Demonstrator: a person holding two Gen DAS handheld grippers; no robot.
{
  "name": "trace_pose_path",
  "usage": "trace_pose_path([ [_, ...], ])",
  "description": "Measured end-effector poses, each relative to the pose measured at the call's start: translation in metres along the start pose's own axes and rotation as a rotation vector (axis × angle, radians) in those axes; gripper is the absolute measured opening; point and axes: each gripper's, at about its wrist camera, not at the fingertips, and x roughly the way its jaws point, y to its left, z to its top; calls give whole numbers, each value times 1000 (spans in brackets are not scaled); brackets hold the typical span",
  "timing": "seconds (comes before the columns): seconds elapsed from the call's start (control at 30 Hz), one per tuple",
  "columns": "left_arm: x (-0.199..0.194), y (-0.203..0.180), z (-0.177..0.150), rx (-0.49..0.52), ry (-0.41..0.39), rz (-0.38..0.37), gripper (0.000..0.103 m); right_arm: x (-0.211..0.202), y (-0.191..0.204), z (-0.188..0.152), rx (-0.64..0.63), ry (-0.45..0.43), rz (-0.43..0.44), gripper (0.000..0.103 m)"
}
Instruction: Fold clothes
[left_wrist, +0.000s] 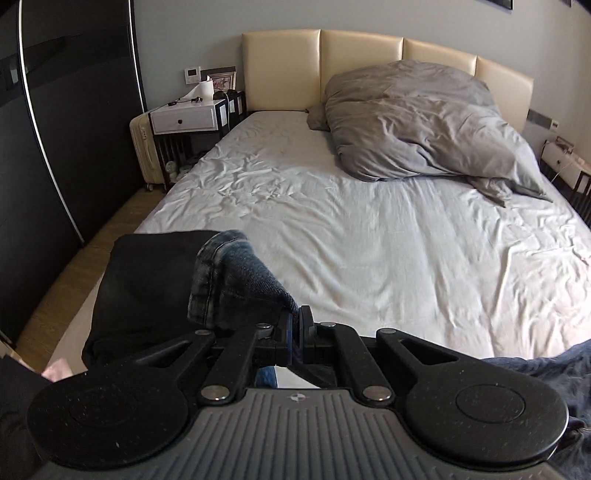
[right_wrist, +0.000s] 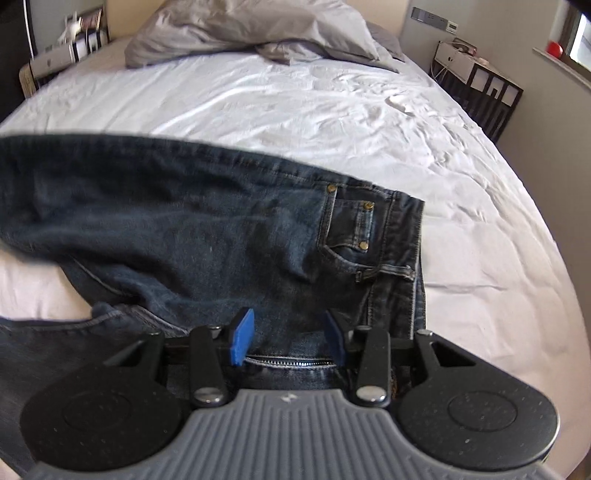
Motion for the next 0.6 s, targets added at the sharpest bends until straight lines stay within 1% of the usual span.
trace_pose_path([
  [0.13,0,-3,-2,9,-8,-12,2,-5,-31,15,148,-3,23,47],
  [0.17,1,-4,-1,14,-9,-13,2,-4,-36,20,163,-5,27,47],
  [0.2,2,-5,1,18,-8,-13,2,-3,-37,27,133,-9,20,47],
  [0.33,4,-2,-1,45,-1,-3,2,21,-29,49,-125,-9,26,47],
  [0.5,21,-7,-3,97,12,27,2,56,-18,76,-458,-2,44,48],
  [0.6,26,-10,-4,111,20,27,2,82,-14,91,-595,23,50,49],
])
